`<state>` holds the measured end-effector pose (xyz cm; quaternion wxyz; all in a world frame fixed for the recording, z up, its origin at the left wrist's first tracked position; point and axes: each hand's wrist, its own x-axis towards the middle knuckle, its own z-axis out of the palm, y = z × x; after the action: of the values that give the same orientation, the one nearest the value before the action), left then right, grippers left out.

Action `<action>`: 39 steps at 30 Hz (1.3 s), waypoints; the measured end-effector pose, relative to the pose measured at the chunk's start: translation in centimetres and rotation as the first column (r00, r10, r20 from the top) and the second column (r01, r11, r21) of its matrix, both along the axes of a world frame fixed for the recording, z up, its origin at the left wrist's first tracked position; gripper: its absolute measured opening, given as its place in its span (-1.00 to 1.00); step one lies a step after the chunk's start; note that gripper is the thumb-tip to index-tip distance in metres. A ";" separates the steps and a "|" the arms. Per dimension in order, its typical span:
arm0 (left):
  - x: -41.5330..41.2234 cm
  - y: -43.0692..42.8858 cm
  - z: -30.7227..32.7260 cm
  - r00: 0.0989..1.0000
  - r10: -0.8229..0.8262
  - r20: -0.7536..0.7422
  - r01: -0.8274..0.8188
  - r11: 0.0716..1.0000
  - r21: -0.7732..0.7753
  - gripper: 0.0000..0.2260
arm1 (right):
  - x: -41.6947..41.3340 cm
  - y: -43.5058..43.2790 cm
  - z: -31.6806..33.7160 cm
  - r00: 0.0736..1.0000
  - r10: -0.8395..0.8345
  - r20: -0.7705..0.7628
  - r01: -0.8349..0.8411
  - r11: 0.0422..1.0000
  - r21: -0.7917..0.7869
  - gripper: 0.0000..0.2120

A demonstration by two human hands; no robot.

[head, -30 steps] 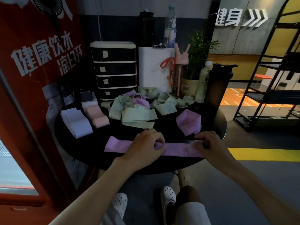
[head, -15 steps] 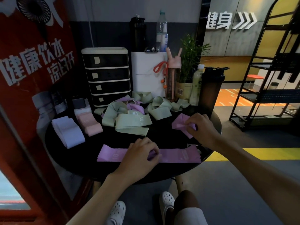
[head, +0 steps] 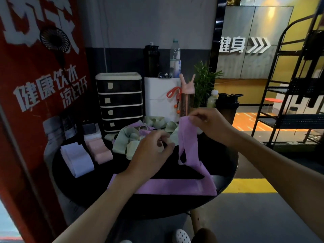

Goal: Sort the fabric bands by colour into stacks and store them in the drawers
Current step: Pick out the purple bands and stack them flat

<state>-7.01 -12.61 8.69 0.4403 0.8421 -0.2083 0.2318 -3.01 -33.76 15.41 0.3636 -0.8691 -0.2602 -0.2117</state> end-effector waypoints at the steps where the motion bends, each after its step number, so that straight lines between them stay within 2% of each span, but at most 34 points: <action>1: 0.2 -0.2 1.3 1.000 -0.011 -0.009 0.010 0.999 -0.049 -0.77 | -0.1 0.5 0.8 1.000 0.011 0.004 -0.011 1.000 0.019 -0.85; 3: 0.9 -0.4 3.6 0.999 -0.040 -0.034 0.036 0.991 -0.130 -0.60 | -0.1 1.3 2.2 1.000 0.015 0.025 -0.016 0.999 0.049 -0.85; 5: 1.4 -0.6 5.6 0.991 -0.099 -0.087 0.081 0.978 -0.190 -0.55 | 0.0 2.2 3.6 0.998 0.015 0.065 -0.020 0.997 0.071 -0.86; 10: 1.6 -0.8 8.9 0.990 -0.120 -0.077 0.090 0.944 -0.319 -0.63 | -0.6 4.0 7.0 0.987 -0.004 0.162 -0.031 0.977 0.210 -0.81; 13: 1.6 -0.1 9.3 0.984 -0.144 -0.108 0.093 0.921 -0.378 -0.82 | -0.7 4.5 8.0 0.982 -0.033 0.186 -0.021 0.960 0.278 -0.76; 15: 1.4 0.4 9.2 0.980 -0.153 -0.129 0.094 0.920 -0.380 -0.90 | -0.7 4.6 8.1 0.984 -0.050 0.170 -0.003 0.955 0.297 -0.72; 18: 1.4 0.9 8.5 0.963 -0.195 -0.189 0.103 0.906 -0.411 -0.90 | -0.6 4.5 7.8 0.991 -0.069 0.111 0.026 0.936 0.351 -0.68; 23: 1.3 1.1 7.4 0.945 -0.240 -0.221 0.113 0.877 -0.467 -0.95 | -0.3 4.4 7.1 0.996 -0.089 0.025 0.075 0.934 0.350 -0.63; 28: 1.6 1.2 7.3 0.939 -0.262 -0.222 0.120 0.855 -0.504 -0.95 | -0.3 4.2 6.7 0.997 -0.078 -0.012 0.076 0.913 0.401 -0.80; 32: 1.1 0.9 5.9 0.905 -0.330 -0.268 0.197 0.884 -0.423 -0.82 | -0.1 4.0 6.7 0.994 -0.099 -0.038 0.105 0.873 0.477 -0.84; 34: 0.9 0.7 4.9 0.905 -0.333 -0.266 0.201 0.883 -0.423 -0.82 | 0.2 3.7 6.5 0.993 -0.112 -0.047 0.121 0.862 0.492 -0.84; 37: 0.8 0.8 4.9 0.943 -0.246 -0.224 0.130 0.893 -0.431 -0.90 | 1.0 3.2 5.7 0.980 -0.164 -0.113 0.197 0.878 0.436 -0.81; 39: 0.8 0.9 5.3 0.964 -0.187 -0.187 0.100 0.911 -0.400 -0.92 | 1.2 2.9 4.9 0.970 -0.207 -0.131 0.239 0.920 0.312 -0.82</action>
<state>-6.18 -11.74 13.94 0.6340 0.7413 -0.1699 0.1402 -1.83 -30.89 20.35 0.4874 -0.8301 -0.1034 -0.2503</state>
